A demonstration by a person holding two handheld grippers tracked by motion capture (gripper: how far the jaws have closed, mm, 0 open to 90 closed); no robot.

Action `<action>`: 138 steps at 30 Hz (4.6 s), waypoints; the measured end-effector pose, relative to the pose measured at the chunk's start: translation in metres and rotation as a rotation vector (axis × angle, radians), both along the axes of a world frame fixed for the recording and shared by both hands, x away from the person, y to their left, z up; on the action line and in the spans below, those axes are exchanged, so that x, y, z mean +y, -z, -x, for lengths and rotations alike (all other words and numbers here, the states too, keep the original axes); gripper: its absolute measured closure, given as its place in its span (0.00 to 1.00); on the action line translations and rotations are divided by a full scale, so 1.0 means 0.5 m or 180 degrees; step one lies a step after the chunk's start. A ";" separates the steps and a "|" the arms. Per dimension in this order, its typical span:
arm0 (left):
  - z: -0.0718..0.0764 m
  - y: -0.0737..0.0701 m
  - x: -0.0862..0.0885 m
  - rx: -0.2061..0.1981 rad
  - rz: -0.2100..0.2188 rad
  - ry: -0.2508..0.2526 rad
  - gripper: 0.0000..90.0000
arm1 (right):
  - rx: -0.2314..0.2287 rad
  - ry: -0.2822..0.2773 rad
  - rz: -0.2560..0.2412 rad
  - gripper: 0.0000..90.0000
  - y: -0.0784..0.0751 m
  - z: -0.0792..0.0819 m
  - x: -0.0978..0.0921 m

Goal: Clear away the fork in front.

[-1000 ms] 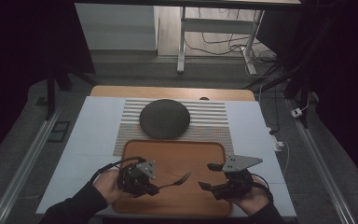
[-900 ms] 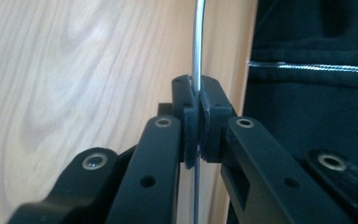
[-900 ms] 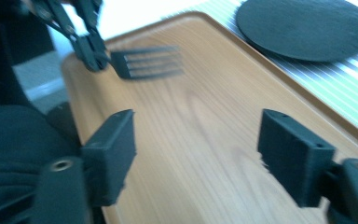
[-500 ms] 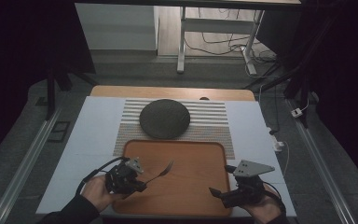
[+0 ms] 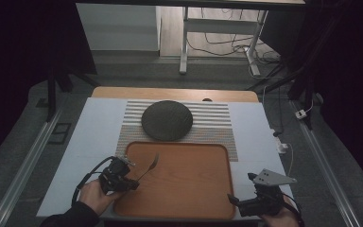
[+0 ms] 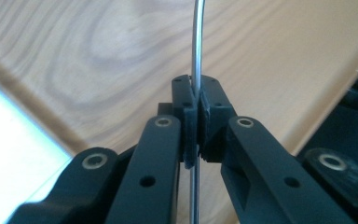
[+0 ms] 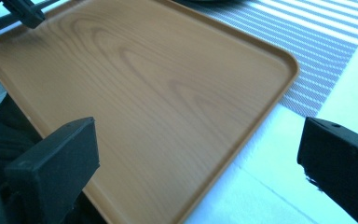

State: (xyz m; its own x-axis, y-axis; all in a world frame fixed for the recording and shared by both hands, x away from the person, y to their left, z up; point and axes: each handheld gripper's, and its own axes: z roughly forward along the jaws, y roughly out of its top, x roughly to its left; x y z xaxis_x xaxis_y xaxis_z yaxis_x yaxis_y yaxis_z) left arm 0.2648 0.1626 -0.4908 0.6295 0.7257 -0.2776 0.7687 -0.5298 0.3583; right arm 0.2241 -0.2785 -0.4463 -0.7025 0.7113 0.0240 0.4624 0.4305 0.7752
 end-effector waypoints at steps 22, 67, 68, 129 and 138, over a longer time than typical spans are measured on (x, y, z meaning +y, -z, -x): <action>-0.026 0.029 0.008 0.0310 0.0039 -0.0403 0.85 | -0.0013 0.0162 0.0038 0.00 -0.001 0.027 -0.028; -0.152 0.045 -0.029 -0.0189 0.0011 -0.0210 0.98 | 0.0188 0.0164 0.0028 0.00 0.003 0.020 -0.035; -0.153 0.046 -0.024 -0.0182 0.0023 -0.0234 0.98 | 0.0192 0.0162 0.0028 0.00 0.003 0.020 -0.035; -0.075 -0.044 0.064 -0.0703 0.0867 -0.0247 0.10 | 0.0226 0.0159 0.0034 0.00 0.004 0.018 -0.032; -0.030 -0.051 0.087 -0.0749 0.1016 -0.0212 0.04 | 0.0229 0.0158 0.0045 0.00 0.004 0.017 -0.032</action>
State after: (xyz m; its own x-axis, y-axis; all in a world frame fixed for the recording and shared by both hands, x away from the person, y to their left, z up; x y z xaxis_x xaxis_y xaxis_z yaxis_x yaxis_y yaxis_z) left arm 0.2800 0.2060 -0.4654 0.6571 0.6678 -0.3495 0.6751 -0.3152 0.6670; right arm 0.2156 -0.2943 -0.4483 -0.6632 0.7458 0.0628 0.5375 0.4163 0.7333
